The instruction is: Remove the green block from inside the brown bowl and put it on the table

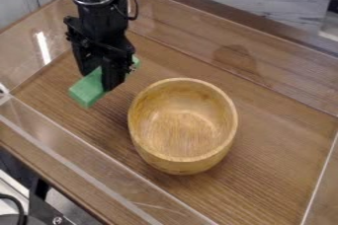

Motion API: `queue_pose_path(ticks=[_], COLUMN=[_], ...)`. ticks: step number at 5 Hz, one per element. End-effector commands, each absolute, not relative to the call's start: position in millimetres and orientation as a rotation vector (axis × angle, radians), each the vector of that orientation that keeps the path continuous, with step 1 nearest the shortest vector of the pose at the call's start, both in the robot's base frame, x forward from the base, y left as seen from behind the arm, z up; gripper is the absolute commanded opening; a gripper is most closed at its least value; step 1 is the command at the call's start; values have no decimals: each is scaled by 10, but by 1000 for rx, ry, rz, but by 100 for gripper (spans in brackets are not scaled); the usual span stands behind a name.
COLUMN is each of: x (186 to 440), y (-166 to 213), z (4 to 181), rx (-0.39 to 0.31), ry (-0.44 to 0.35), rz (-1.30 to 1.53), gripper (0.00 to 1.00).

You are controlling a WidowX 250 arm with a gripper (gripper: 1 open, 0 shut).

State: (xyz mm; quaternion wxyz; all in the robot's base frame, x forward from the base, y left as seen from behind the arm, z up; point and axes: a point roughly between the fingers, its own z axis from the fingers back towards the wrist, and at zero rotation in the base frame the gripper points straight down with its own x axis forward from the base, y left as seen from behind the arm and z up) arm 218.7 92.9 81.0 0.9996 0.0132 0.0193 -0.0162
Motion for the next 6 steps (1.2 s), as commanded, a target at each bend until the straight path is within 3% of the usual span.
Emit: queue_pose_path(ticks=[1,6], x=[2198,2097], y=[987,990], z=[838,731], rx=[40,20], ry=[23,11], rz=[-14,-1], gripper=[100,100])
